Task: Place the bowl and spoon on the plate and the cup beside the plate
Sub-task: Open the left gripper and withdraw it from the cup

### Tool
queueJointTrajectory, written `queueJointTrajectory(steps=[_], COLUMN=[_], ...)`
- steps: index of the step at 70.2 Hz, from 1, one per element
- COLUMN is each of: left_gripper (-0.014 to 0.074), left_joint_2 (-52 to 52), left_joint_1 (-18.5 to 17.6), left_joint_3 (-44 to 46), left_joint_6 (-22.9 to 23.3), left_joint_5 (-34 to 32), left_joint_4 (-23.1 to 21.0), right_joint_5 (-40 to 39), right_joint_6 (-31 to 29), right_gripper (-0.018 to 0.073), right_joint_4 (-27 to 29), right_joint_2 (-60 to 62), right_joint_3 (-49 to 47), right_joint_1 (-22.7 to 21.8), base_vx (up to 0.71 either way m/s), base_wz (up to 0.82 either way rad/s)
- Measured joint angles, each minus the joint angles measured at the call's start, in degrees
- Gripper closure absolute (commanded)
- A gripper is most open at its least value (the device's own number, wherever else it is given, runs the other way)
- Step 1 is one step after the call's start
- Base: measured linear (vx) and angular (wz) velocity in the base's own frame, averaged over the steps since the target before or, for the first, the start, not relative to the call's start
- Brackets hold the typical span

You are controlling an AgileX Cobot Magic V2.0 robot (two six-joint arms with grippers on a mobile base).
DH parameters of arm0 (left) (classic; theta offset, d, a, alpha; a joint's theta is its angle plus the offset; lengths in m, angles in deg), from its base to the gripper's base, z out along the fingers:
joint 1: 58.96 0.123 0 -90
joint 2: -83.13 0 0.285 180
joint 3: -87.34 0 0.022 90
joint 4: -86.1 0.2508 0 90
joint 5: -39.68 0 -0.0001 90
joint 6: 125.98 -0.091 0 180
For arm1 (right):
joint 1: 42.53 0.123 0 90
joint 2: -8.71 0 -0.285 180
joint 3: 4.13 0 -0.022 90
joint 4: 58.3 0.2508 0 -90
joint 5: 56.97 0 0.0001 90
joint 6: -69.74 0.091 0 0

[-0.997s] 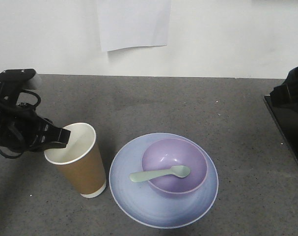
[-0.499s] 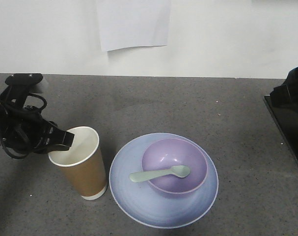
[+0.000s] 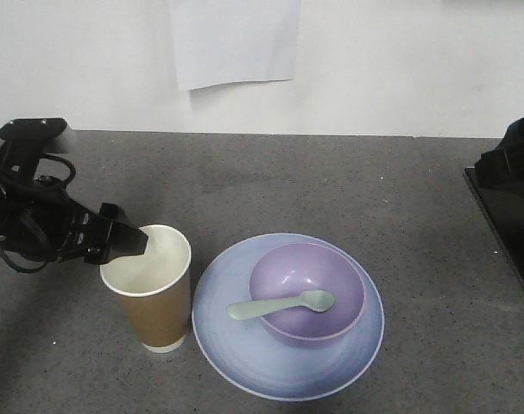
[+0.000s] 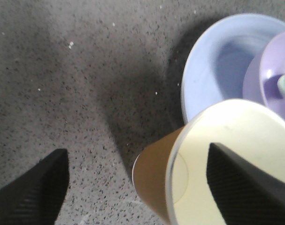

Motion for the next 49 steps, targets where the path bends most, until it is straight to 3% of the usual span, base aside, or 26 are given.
queueJointTrajectory(steps=[9,15,36,49], left_gripper=[-0.0008,-0.0002,0.0010,0.0010], left_joint_2=[-3.7,-7.0,-18.8,-27.1], left_joint_1=[0.0,0.0,0.0,0.0], left_joint_3=[0.1,0.4,0.1,-4.6], left_joint_6=[0.6,2.3,20.3,27.1], left_joint_5=[-1.3,-2.3,-3.1,-3.1], left_joint_4=[0.4,3.0,25.7,33.6], right_joint_5=[0.0,0.0,-0.1,0.1], right_joint_6=[0.0,0.0,0.2,2.5], right_gripper=[0.0108,0.0108,0.0108,0.0108], right_joint_4=[0.0,0.0,-1.5,-5.8], right_joint_2=[0.0,0.0,1.5,6.3], right_joint_3=[0.0,0.0,0.0,0.0], right_joint_1=[0.0,0.0,0.0,0.0], base_vx=[0.00,0.00,0.00,0.00], base_wz=[0.00,0.00,0.00,0.00])
